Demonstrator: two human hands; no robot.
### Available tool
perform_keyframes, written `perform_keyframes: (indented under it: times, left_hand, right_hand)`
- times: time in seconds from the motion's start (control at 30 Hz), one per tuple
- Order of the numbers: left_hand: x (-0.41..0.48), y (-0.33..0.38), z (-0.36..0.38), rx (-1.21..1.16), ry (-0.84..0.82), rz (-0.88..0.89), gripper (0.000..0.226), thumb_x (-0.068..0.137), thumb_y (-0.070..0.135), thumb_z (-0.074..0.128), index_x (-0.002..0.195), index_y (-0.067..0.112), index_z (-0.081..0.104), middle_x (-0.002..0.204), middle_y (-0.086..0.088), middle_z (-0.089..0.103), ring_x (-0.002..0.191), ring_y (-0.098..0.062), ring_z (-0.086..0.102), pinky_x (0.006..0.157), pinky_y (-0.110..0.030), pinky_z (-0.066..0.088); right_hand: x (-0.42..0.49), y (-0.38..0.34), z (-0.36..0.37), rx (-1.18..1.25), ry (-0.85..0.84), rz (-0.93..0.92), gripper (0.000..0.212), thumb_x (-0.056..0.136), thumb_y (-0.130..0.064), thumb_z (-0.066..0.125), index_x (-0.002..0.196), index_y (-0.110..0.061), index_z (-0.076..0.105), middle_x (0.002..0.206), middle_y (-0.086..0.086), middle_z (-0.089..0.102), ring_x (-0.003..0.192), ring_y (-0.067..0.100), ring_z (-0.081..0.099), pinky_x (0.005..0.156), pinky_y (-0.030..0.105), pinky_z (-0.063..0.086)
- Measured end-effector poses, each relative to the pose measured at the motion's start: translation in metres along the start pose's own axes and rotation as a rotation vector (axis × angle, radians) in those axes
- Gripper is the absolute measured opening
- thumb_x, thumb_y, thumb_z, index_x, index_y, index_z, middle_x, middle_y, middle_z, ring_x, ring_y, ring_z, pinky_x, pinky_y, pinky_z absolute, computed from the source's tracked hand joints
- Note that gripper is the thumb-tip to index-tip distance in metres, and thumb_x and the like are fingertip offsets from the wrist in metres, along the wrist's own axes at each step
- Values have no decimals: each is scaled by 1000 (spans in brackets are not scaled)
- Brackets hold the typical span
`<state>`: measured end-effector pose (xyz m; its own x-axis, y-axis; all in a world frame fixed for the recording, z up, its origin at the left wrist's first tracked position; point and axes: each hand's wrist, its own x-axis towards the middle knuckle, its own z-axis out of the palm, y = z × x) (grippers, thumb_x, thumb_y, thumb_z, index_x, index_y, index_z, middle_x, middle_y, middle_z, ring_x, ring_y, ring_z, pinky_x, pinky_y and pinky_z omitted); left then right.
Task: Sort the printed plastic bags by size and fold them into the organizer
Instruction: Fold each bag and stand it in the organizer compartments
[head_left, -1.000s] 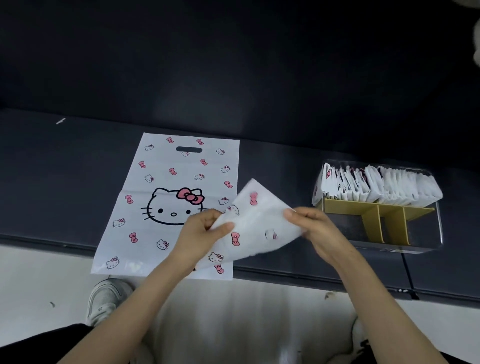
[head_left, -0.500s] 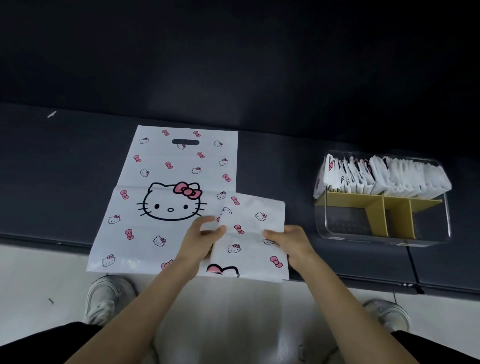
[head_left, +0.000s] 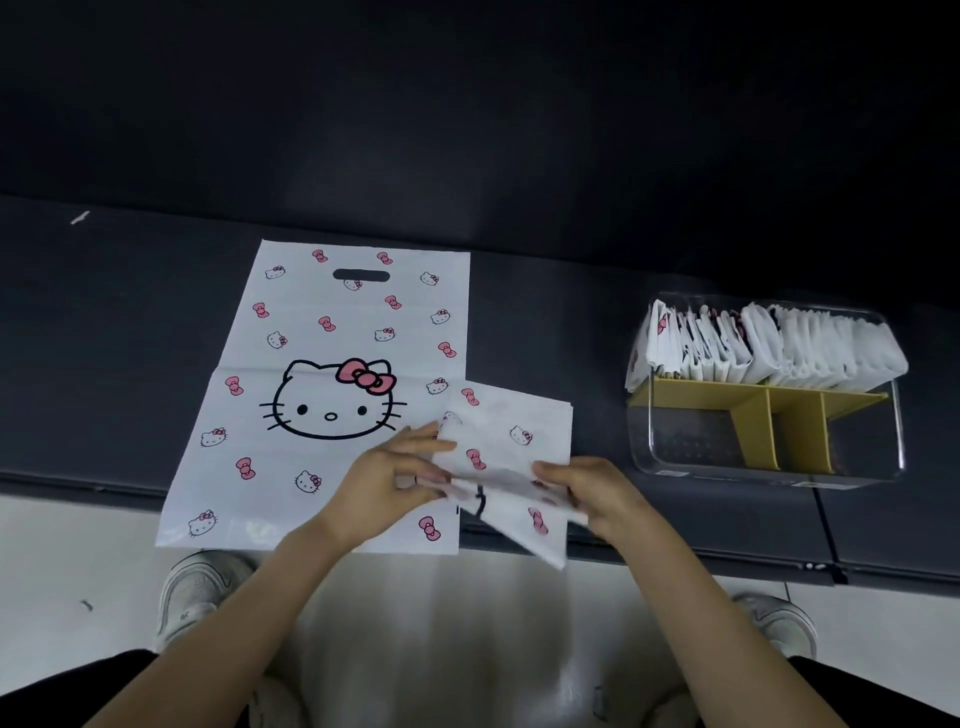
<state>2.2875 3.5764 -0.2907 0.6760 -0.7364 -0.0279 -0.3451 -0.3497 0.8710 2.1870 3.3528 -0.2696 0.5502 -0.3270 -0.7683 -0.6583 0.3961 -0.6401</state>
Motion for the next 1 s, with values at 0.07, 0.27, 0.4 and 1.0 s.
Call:
perform_keyframes:
  times: [0.07, 0.27, 0.4, 1.0]
  left_hand:
    - [3, 3, 0, -8, -39, -203, 9, 75, 56, 67, 66, 54, 66, 105, 22, 68, 112, 0, 56, 96, -12, 36]
    - [14, -3, 17, 164, 155, -310, 52, 90, 36, 60, 53, 10, 36, 42, 6, 29, 48, -13, 35, 50, -16, 26]
    - [18, -2, 22, 215, 168, -320, 51, 93, 47, 51, 58, 14, 34, 41, 6, 30, 44, -11, 36, 53, -19, 29]
    - [36, 3, 44, 345, 438, -523, 29, 94, 41, 52, 79, 18, 61, 68, 10, 61, 67, -17, 58, 57, -24, 39]
  right_hand:
    - [-7, 3, -8, -287, 174, -318, 11, 90, -23, 63, 95, -13, 65, 81, -2, 67, 73, 15, 63, 59, 20, 49]
    - [-23, 5, -7, -204, -202, -504, 31, 92, -30, 56, 123, -23, 58, 115, -17, 66, 108, -8, 58, 86, 8, 45]
    - [-3, 8, -2, -197, -83, -456, 39, 82, -21, 73, 118, -19, 58, 108, -6, 70, 98, 10, 66, 77, 20, 52]
    - [21, 2, 9, -487, 427, -494, 44, 95, -13, 50, 58, -12, 26, 53, -1, 29, 50, 11, 24, 46, 23, 23]
